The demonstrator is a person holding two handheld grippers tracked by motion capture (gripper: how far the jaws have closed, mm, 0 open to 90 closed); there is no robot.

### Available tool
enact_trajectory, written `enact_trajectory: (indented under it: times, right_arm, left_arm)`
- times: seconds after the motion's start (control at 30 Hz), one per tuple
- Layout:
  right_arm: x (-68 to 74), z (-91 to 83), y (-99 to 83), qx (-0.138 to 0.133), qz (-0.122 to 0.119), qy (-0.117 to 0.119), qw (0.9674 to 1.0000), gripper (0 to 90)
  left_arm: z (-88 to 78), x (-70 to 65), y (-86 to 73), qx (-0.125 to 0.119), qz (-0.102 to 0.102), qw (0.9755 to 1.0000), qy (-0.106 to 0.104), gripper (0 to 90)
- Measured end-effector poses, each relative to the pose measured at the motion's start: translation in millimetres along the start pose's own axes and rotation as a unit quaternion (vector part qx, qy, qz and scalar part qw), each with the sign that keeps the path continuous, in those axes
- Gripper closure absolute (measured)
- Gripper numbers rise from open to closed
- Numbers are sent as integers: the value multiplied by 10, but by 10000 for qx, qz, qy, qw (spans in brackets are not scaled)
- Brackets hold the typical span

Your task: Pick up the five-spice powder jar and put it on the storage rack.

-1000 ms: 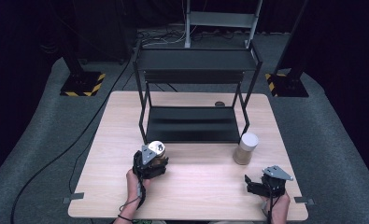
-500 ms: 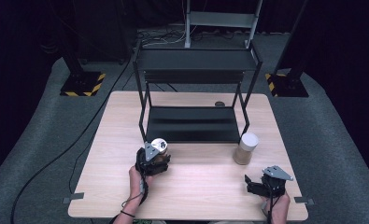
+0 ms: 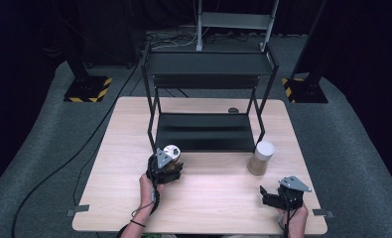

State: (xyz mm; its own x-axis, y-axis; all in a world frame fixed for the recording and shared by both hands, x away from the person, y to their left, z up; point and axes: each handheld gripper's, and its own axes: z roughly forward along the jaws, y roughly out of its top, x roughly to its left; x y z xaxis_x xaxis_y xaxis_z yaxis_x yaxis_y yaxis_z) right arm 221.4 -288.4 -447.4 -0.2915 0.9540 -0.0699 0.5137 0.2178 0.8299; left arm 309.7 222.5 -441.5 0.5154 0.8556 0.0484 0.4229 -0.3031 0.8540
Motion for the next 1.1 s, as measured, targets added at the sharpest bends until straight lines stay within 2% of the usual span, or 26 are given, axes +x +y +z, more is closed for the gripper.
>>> enact_trajectory:
  times: [0.77,1.1]
  right_arm:
    - [-5,2,6,16,26,5,10000,11]
    - [-6,2,4,13,20,9,10000,11]
  left_arm:
    - [162,-4,150,8,134,9999,-50,311]
    - [219,-19,237,22,260,9996,-79,311]
